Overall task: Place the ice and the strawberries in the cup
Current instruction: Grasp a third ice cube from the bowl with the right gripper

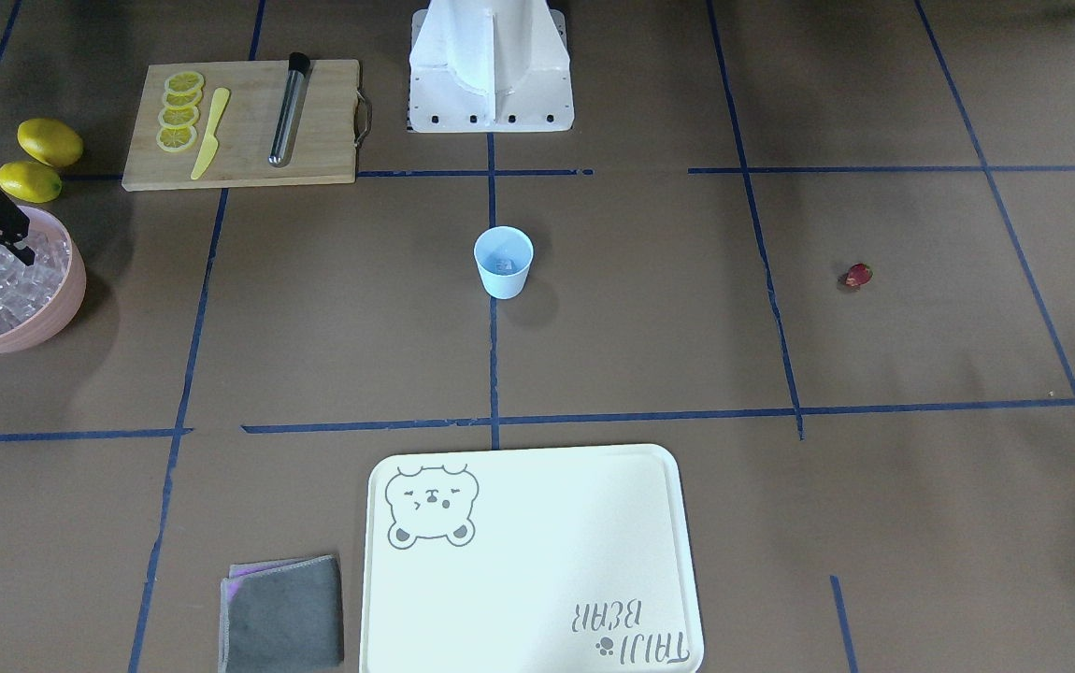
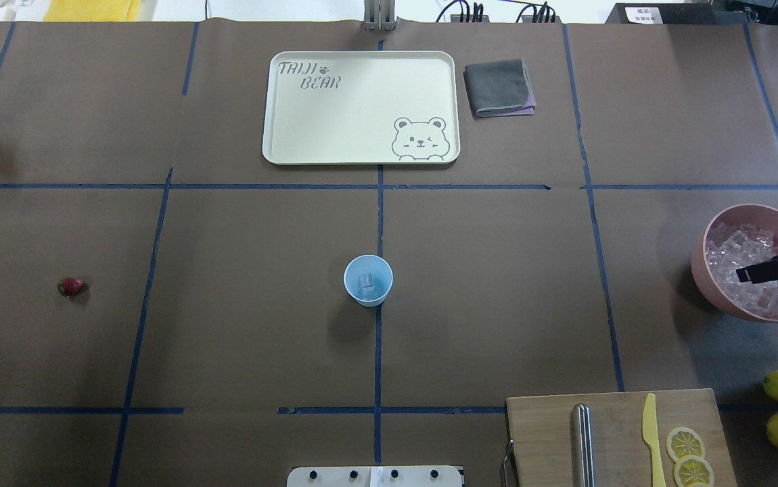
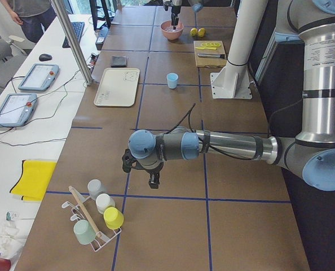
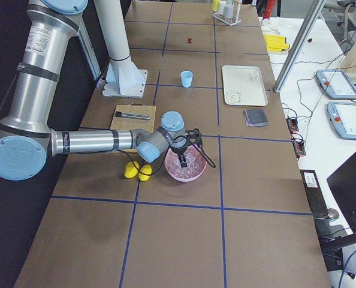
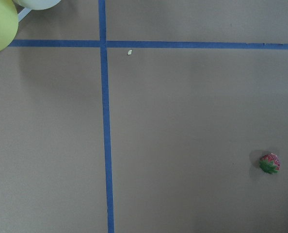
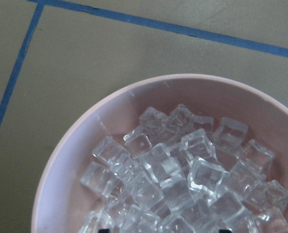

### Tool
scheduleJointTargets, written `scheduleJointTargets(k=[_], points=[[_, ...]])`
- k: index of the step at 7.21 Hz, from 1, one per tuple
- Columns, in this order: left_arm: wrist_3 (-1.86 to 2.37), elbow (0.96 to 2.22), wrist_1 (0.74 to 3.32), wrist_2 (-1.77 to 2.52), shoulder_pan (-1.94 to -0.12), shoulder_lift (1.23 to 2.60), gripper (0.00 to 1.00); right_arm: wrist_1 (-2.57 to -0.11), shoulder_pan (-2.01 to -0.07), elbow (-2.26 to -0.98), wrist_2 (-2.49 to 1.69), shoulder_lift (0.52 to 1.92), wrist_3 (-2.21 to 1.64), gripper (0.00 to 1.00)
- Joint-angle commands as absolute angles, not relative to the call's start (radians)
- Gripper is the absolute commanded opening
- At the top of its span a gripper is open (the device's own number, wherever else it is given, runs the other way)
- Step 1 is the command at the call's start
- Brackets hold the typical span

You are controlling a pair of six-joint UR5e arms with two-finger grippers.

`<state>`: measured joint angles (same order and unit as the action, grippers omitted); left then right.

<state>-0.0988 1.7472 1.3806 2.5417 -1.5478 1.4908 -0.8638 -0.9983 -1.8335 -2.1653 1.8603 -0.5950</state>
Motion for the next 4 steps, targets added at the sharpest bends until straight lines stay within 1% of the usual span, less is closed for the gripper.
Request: scheduleJointTargets(k=[1,3,4], points=[[-0.098,1.749,1.381,2.542,-1.548,1.491,1.0,-0.864,-0.992,-1.839,-2.164,1.882,-0.592,0.75],[-0.098,1.75,1.381,2.542,-1.548,1.491,1.0,-0.868,-0.992,-1.836,-2.151,1.882,-0.592,0.68],[-0.098,1.75,1.381,2.542,-1.548,1.491,1.0,-0.871,-0.992,-1.835,-2.151,1.882,-0.592,0.59]])
